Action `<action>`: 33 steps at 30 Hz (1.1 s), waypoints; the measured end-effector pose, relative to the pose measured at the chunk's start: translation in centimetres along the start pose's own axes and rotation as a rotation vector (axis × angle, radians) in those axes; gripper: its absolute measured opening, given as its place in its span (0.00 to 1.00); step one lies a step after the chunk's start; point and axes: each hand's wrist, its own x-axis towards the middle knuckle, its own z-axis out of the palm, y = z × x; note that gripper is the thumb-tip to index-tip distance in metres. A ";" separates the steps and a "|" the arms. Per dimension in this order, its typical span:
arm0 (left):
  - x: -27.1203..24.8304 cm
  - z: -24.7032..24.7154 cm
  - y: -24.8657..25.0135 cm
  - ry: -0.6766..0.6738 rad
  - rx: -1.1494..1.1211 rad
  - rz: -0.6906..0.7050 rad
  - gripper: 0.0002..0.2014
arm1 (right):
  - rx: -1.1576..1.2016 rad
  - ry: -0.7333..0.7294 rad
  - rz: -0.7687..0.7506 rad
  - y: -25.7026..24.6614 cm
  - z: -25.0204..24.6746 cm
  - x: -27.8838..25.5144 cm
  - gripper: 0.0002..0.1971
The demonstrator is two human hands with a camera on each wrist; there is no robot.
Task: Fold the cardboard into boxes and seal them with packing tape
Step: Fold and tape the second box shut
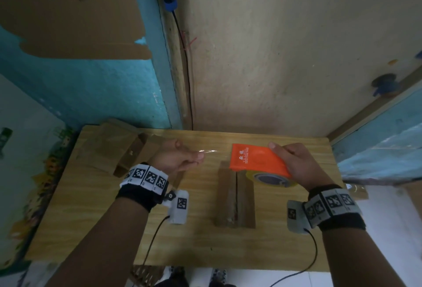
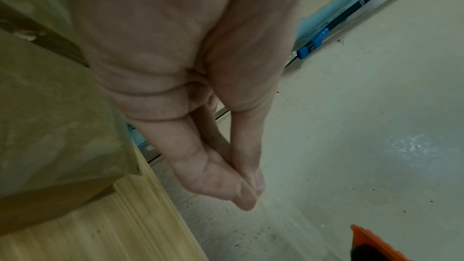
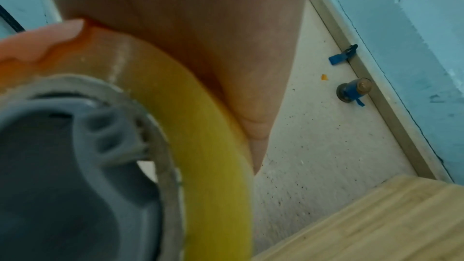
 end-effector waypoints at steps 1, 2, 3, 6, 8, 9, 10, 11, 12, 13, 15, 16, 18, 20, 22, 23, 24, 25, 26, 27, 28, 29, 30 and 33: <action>0.2 -0.2 -0.3 -0.009 0.024 -0.005 0.13 | 0.008 0.000 0.001 0.0 0.1 0.1 0.29; 0.4 -0.2 -0.7 -0.015 0.036 0.004 0.15 | 0.009 -0.001 0.004 0.1 0.3 0.3 0.28; 0.9 -0.2 -1.2 -0.015 0.043 0.003 0.21 | 0.007 -0.008 0.011 0.1 0.5 0.5 0.28; 1.6 -0.3 -2.4 0.012 0.044 -0.034 0.26 | -0.004 -0.045 0.030 0.4 1.3 1.1 0.29; 2.2 0.0 -3.6 0.048 0.037 -0.064 0.25 | -0.014 -0.059 0.034 0.6 1.9 1.4 0.29; 2.4 0.3 -4.2 0.067 0.039 -0.066 0.24 | -0.023 -0.061 0.034 0.7 2.2 1.5 0.29; 2.8 0.7 -4.9 0.082 0.041 -0.073 0.23 | -0.039 -0.064 0.031 0.8 2.4 1.6 0.30; 3.2 1.1 -5.6 0.103 0.044 -0.088 0.22 | -0.061 -0.067 0.023 0.8 2.6 1.7 0.33; 3.6 1.7 -6.0 0.120 0.049 -0.100 0.22 | -0.087 -0.071 0.013 0.8 2.8 1.7 0.35; 4.1 2.2 -6.6 0.141 0.050 -0.106 0.24 | -0.113 -0.079 0.005 0.8 3.0 1.7 0.37; 5.0 3.0 -7.4 0.146 0.056 -0.126 0.28 | -0.161 -0.090 -0.017 0.5 3.4 1.7 0.37; 5.3 3.4 -7.7 0.141 0.058 -0.142 0.30 | -0.174 -0.087 -0.025 0.4 3.6 1.6 0.35; 6.4 3.8 -9.0 0.125 0.054 -0.182 0.38 | -0.207 -0.069 -0.042 0.0 4.0 1.6 0.34; 6.8 4.3 -9.7 0.101 0.086 -0.246 0.47 | -0.275 -0.056 -0.065 0.0 4.3 1.7 0.35; 6.9 4.4 -10.3 0.113 0.130 -0.254 0.39 | -0.385 -0.040 -0.104 -0.4 5.1 2.0 0.34; 6.8 4.7 -10.3 0.123 0.151 -0.237 0.27 | -0.457 -0.037 -0.131 -0.5 5.5 2.2 0.34; 6.8 4.8 -10.5 0.149 0.222 -0.214 0.16 | -0.527 -0.041 -0.162 -0.7 6.0 2.3 0.35; 7.1 4.8 -11.0 0.161 0.286 -0.207 0.15 | -0.593 -0.049 -0.190 -1.0 6.6 2.5 0.35; 7.6 4.9 -11.8 0.164 0.325 -0.195 0.17 | -0.645 -0.050 -0.208 -1.2 7.1 2.6 0.34; 7.7 5.1 -12.0 0.170 0.344 -0.187 0.19 | -0.679 -0.049 -0.216 -1.5 7.5 2.7 0.34; 7.9 5.1 -12.4 0.160 0.389 -0.167 0.19 | -0.695 -0.044 -0.220 -1.6 7.7 2.8 0.33; 7.8 5.1 -12.4 0.151 0.434 -0.150 0.17 | -0.703 -0.039 -0.223 -1.6 7.7 2.9 0.33; 7.7 5.1 -12.5 0.123 0.471 -0.123 0.15 | -0.704 -0.036 -0.221 -1.6 7.7 2.9 0.33; 7.3 5.7 -13.2 0.049 0.464 -0.022 0.14 | -0.716 -0.035 -0.229 -1.4 7.6 2.7 0.32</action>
